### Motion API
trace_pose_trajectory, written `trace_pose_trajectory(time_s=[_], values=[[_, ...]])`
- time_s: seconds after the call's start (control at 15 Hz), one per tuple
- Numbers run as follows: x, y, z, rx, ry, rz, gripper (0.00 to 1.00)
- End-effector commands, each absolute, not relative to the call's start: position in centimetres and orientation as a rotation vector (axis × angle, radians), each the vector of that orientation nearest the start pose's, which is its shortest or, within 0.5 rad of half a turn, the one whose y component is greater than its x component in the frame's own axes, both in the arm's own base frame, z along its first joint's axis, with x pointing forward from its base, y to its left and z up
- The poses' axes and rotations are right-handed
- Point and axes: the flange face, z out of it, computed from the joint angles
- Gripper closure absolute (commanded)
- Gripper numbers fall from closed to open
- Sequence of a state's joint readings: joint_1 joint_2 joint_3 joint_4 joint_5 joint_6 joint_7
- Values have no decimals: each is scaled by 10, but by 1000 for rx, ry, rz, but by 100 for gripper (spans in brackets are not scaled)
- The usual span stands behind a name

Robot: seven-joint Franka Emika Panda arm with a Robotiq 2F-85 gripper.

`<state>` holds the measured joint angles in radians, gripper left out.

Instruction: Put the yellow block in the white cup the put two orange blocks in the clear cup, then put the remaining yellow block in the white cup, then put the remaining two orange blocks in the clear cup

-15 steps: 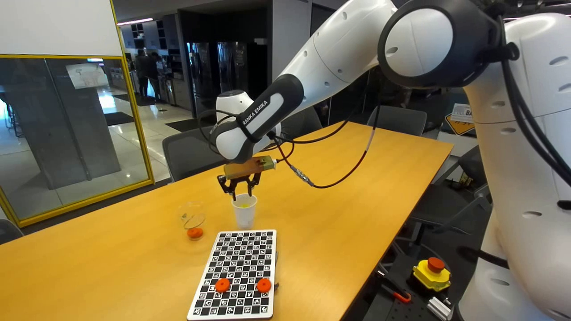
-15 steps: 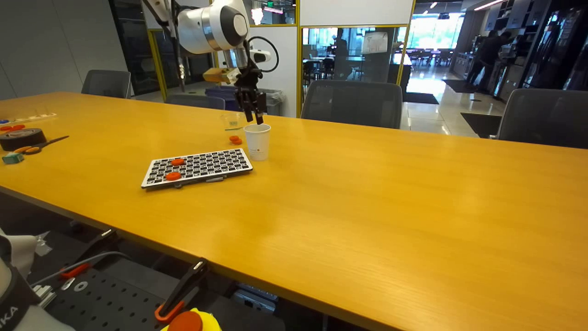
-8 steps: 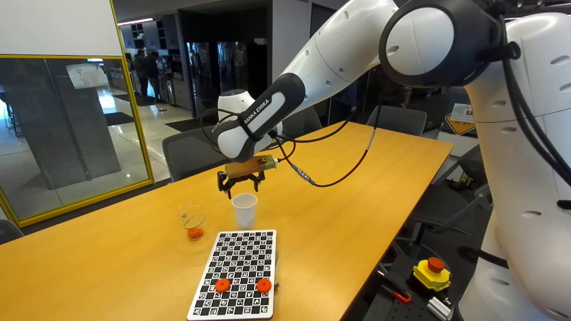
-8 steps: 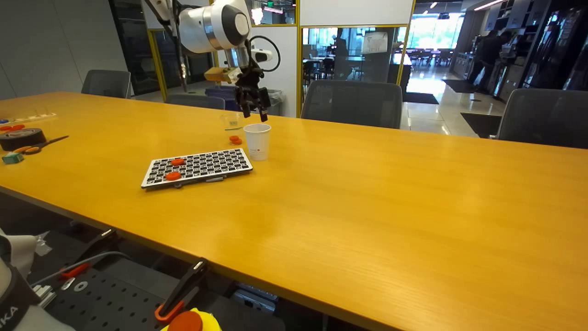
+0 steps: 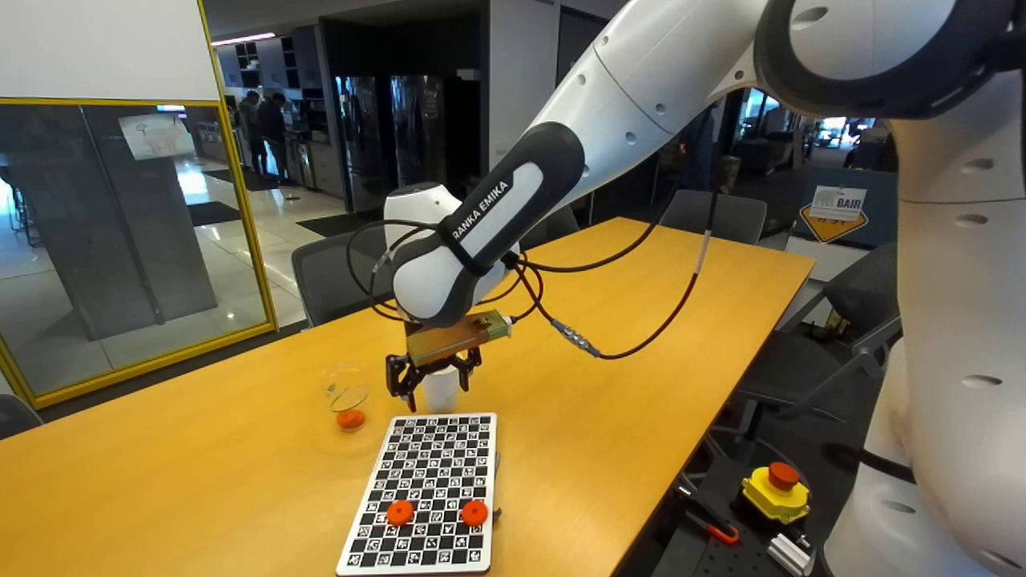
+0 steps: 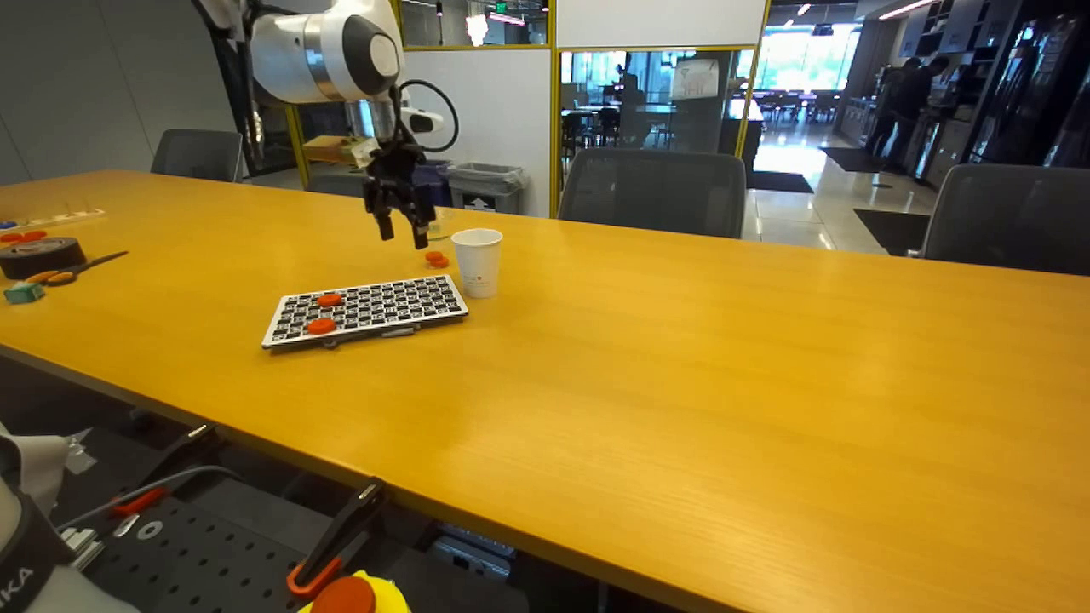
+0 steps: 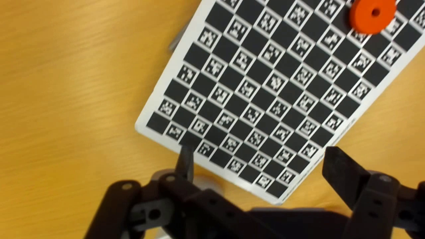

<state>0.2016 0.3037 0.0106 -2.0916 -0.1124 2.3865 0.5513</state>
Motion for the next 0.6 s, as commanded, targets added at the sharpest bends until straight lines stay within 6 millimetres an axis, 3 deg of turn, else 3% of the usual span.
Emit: trace_pose_trajectory(time_s=[0.0,0.27,0.53], values=[[526,152,276,-3148,305,-26,0],[506,190,261,-3121,200,15,0],[502,218,245,-3109,111,69,0]])
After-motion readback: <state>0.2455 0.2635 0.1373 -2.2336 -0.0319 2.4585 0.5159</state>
